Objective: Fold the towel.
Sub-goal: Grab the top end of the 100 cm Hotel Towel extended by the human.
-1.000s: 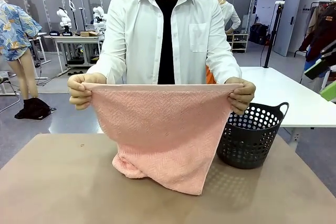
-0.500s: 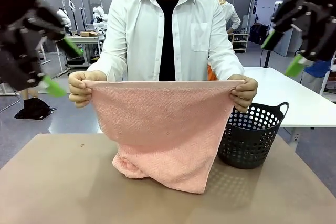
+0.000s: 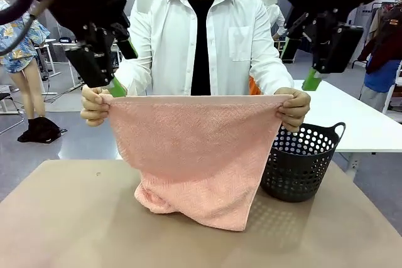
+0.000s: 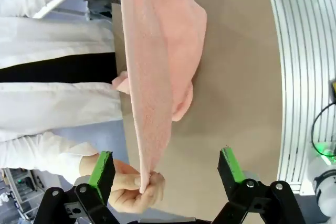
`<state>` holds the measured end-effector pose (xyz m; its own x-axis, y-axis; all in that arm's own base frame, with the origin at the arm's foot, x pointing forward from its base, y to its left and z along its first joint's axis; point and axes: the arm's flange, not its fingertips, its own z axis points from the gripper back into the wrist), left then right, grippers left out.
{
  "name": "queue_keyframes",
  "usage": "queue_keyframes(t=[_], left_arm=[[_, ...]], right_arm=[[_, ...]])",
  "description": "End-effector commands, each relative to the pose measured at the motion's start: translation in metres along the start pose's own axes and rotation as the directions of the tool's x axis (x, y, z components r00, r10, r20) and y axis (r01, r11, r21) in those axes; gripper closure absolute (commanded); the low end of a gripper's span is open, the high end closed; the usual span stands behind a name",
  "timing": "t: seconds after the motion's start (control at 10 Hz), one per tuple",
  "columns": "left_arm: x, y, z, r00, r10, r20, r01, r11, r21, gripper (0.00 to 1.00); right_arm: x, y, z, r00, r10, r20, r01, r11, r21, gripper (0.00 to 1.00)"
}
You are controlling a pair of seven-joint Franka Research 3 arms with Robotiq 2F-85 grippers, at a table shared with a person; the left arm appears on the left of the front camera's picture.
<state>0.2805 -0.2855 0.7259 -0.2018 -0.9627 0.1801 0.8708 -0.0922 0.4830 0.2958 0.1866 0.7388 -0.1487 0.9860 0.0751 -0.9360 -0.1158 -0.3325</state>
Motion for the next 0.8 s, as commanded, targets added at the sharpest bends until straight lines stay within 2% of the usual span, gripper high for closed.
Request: queue_keyframes(t=[0.0, 0.2, 0.5, 0.7], left_arm=[[-0.008, 0.013, -0.004, 0.999, 0.043, -0.03, -0.045, 0.996, -0.082, 0.0], [-0.016, 0.021, -0.019, 0.996, 0.083, -0.039, -0.088, 0.984, -0.153, 0.0], [-0.017, 0.029, -0.04, 0.997, 0.056, -0.056, -0.062, 0.991, -0.121, 0.0], [-0.021, 0.036, -0.05, 0.995, 0.082, -0.058, -0.088, 0.989, -0.116, 0.0]], right_arm=[[0.005, -0.017, -0.006, 0.999, -0.015, -0.034, 0.015, 1.0, -0.008, 0.0], [0.007, -0.029, -0.014, 0.999, -0.02, -0.026, 0.02, 0.999, -0.029, 0.0], [0.01, -0.046, -0.031, 0.999, -0.029, -0.023, 0.028, 0.999, -0.041, 0.0], [0.011, -0.052, -0.042, 0.999, -0.03, -0.017, 0.029, 0.999, -0.046, 0.0]])
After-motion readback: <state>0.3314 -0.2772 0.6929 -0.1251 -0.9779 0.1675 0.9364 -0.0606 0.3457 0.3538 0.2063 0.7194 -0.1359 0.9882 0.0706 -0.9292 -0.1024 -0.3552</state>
